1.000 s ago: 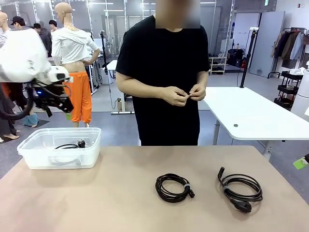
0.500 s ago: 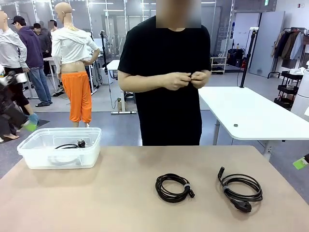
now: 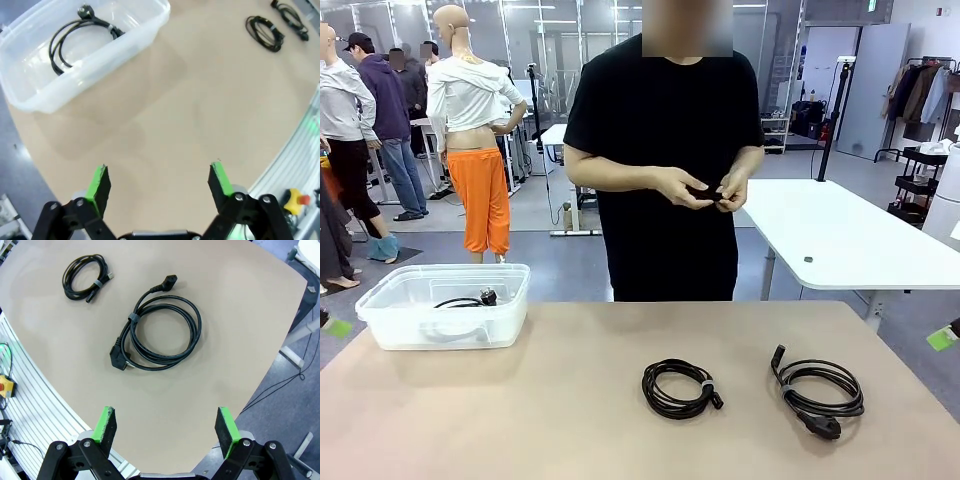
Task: Organize and store the cables.
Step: Place the Power Cable into the Organizing box.
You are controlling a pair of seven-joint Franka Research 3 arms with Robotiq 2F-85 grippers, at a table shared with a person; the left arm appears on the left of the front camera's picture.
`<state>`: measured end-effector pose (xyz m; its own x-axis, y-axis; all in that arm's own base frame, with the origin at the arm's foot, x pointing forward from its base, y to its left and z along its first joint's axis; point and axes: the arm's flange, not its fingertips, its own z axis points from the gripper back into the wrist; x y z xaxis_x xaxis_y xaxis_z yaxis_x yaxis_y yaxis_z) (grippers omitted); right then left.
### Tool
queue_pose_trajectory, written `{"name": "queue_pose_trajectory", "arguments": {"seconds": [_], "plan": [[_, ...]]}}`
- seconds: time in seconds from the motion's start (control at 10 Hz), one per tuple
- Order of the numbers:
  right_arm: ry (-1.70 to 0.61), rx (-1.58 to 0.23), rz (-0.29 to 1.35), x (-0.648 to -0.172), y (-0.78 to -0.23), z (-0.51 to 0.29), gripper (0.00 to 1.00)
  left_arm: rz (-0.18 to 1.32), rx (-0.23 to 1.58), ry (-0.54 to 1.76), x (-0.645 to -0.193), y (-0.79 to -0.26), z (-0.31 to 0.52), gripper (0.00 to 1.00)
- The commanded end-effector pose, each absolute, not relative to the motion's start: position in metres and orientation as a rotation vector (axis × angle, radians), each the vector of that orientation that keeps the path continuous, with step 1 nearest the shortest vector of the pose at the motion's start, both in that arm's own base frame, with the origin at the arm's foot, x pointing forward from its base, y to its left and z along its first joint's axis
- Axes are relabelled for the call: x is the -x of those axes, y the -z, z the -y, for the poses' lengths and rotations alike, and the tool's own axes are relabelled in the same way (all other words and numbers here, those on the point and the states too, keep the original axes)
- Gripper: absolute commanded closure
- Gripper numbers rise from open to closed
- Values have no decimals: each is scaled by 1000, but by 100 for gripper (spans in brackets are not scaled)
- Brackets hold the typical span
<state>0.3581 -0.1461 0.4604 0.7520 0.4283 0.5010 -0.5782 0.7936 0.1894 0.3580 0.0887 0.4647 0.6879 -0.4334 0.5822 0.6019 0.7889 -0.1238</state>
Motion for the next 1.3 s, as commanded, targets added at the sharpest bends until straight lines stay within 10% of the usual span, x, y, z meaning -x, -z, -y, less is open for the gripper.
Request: {"name": "queue_pose_trajectory", "arguments": {"seconds": [0.0,1.2], "plan": [[-567,-356,467,-358,-460,147,0,632,408,636,-342,-451,-107,1],[-567,-356,467,-358,-460,147,0,630,474,669,-326,-439,-154,1]]}}
